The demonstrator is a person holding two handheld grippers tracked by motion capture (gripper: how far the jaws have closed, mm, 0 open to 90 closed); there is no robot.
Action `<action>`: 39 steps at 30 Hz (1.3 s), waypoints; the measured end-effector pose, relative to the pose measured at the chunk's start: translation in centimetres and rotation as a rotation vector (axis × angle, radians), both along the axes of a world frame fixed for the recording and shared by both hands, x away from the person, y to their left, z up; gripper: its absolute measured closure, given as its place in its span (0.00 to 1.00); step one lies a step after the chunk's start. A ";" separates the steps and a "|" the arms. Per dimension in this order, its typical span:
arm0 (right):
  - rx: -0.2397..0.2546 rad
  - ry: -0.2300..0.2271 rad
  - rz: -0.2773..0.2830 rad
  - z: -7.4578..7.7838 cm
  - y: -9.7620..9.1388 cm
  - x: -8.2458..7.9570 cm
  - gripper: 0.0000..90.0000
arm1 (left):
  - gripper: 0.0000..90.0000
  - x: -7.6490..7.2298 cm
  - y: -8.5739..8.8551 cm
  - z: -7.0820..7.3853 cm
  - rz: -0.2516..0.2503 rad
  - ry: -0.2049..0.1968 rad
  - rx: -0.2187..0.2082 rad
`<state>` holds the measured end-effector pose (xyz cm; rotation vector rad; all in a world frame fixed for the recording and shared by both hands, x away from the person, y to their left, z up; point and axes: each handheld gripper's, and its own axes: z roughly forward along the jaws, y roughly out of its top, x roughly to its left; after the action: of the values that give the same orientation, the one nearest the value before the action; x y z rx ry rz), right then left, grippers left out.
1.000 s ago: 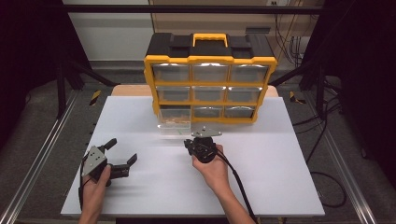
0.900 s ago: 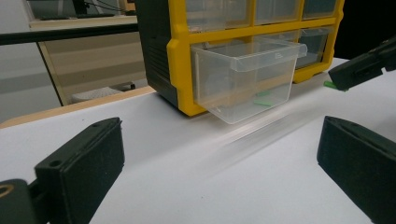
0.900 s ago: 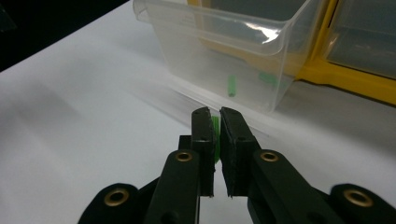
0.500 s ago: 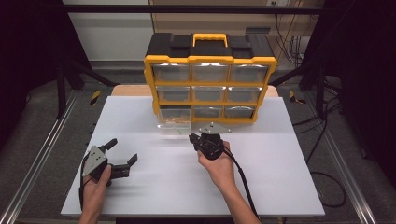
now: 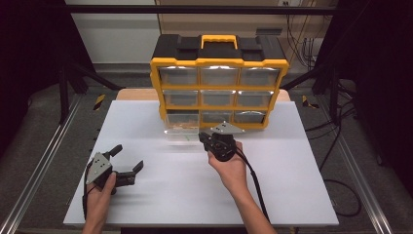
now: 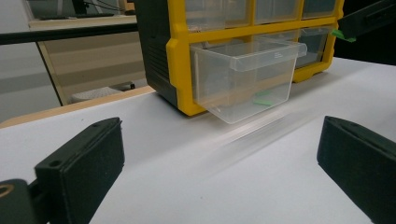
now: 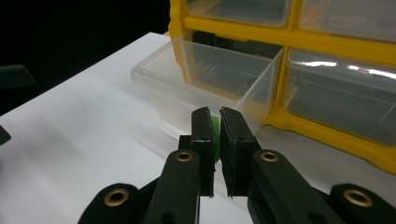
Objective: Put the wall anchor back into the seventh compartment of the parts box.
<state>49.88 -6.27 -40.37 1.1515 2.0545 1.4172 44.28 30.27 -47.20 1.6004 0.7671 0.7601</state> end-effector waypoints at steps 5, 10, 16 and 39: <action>0.016 -0.020 -0.008 1.2 -0.2 0.5 0.94 | 0.01 0.0 0.0 0.0 0.000 0.001 -0.001; 0.019 -0.036 -0.006 2.3 0.1 0.9 0.94 | 0.01 0.0 0.0 0.0 0.000 0.000 -0.001; 0.018 -0.048 -0.002 3.2 0.5 1.3 0.94 | 0.01 0.0 0.0 0.0 0.000 -0.001 -0.002; 0.005 -0.037 0.004 3.7 2.1 3.3 0.94 | 0.01 0.0 0.0 0.0 -0.001 -0.001 -0.005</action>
<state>53.13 -4.17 -36.72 1.1145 2.0304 1.4355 44.27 30.31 -47.16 1.5957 0.7667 0.7582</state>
